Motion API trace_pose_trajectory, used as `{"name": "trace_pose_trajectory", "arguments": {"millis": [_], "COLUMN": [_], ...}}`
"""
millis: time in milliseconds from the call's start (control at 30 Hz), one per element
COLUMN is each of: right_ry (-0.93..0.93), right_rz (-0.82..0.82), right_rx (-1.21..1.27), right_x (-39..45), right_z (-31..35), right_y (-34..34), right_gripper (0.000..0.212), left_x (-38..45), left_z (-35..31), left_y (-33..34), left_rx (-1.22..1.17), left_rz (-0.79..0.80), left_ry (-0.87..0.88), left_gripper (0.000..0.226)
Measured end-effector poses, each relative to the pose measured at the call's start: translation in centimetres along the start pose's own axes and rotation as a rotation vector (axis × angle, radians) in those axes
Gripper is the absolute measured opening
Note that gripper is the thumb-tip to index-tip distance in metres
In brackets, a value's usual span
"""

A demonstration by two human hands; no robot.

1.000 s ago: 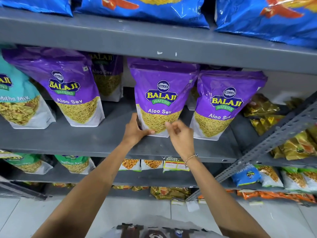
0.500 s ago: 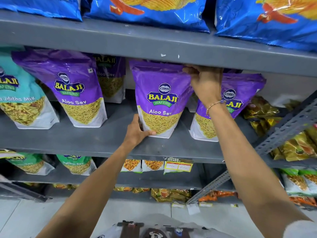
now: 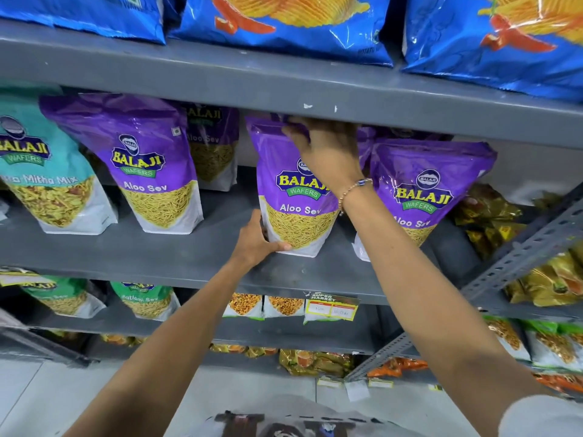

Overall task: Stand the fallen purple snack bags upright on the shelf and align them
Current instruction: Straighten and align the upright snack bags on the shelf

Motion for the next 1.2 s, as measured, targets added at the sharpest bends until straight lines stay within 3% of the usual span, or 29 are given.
{"name": "trace_pose_trajectory", "arguments": {"millis": [133,267,333,400,500,533,600,700,767,833,900,967,1033,1133,1200], "right_ry": [0.208,0.375,0.389,0.302,0.028,-0.035,-0.162,-0.219,-0.117,0.045,0.155,0.244,0.297,0.374,0.431], "right_rz": [0.017,0.403,0.462,0.295,-0.221,-0.298,-0.290,-0.043,0.229,0.492,0.628,0.722,0.806,0.792,0.748], "right_rx": [0.105,0.134,0.195,0.166,0.135,0.192,0.339,0.563,0.637,0.709,0.735,0.731,0.718,0.759,0.832], "right_x": [1.2,-0.2,-1.4,-0.6,-0.8,-2.3,-5.2,-8.2,-9.6,-10.7,-11.3,-11.5,-11.3,-10.1,-9.4], "right_z": [-1.2,-3.3,-3.5,-1.9,1.0,1.2,2.0,3.6,4.5,5.3,6.0,7.6,9.2,11.3,12.2], "right_y": [0.1,2.6,2.5,1.1,-1.9,-2.0,-0.2,4.2,8.3,12.3,15.3,18.2,20.5,22.7,23.4], "right_gripper": [0.026,0.034,0.036,0.031,0.015,0.017,0.027,0.026,0.023,0.025,0.028,0.035,0.047,0.067,0.077], "left_x": [0.0,0.0,0.1,0.0,-1.1,-1.8,-3.6,-6.2,-7.2,-7.3,-6.9,-5.8,-4.3,-2.6,-1.9], "left_z": [0.0,-0.1,-0.2,-0.4,-0.7,-0.6,0.3,1.1,1.8,2.9,3.8,5.6,7.3,7.4,6.9], "left_y": [0.0,0.0,0.1,0.5,1.1,0.9,-0.5,-5.0,-9.3,-14.3,-18.2,-21.3,-22.6,-23.1,-23.5], "left_rx": [0.003,-0.008,-0.004,-0.008,-0.149,-0.158,-0.136,-0.079,-0.017,0.022,-0.015,0.004,0.052,0.055,0.105], "left_rz": [-0.005,0.007,0.017,0.024,0.035,0.009,-0.143,-0.444,-0.602,-0.734,-0.791,-0.731,-0.527,-0.216,-0.175], "left_ry": [-0.005,-0.004,-0.009,-0.019,-0.002,0.015,0.005,0.011,0.032,0.051,0.084,0.035,-0.032,0.093,0.165], "left_gripper": [0.072,0.072,0.074,0.078,0.098,0.102,0.098,0.061,0.041,0.041,0.052,0.065,0.086,0.105,0.109]}}
Point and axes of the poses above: each hand's wrist, its own x-axis towards the middle knuckle, its own y-axis out of the palm, z = x × y, the point moved 6 cm from there along x, towards the middle knuckle, and after that the axes turned 8 degrees about y, right-handed, at the moved point
